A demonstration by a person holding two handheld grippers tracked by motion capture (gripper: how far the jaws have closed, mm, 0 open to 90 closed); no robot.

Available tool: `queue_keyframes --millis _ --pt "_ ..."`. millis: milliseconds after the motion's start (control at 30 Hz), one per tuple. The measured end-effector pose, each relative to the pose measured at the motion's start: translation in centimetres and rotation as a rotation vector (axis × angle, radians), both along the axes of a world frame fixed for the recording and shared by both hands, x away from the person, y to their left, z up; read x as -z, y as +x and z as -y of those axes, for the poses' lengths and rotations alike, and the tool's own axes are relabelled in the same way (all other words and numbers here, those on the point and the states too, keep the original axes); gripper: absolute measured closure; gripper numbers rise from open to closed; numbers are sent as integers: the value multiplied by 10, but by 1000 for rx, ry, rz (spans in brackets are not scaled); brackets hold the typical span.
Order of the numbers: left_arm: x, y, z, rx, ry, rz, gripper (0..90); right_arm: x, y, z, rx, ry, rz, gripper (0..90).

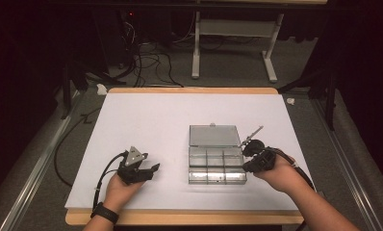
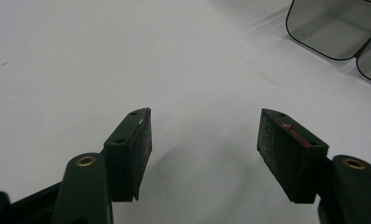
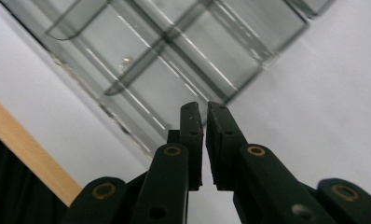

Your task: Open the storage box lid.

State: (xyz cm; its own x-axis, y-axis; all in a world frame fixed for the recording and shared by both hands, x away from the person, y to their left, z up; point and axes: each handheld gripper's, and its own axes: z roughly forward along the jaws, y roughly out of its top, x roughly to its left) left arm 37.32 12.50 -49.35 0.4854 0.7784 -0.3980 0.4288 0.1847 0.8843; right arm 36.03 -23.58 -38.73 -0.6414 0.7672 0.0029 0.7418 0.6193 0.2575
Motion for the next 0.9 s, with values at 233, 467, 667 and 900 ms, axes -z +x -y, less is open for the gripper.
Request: queue_keyframes --millis 233,467,667,900 --pt "0 0 0 0 -1 0 360 -1 2 21 67 -19 14 841" --pt "0 0 0 0 -1 -1 360 9 4 39 121 -40 7 793" --pt "0 0 0 -2 -4 -3 360 18 6 51 152 -42 -12 734" --pt "0 0 0 0 -3 -3 360 33 8 64 190 -36 -56 687"
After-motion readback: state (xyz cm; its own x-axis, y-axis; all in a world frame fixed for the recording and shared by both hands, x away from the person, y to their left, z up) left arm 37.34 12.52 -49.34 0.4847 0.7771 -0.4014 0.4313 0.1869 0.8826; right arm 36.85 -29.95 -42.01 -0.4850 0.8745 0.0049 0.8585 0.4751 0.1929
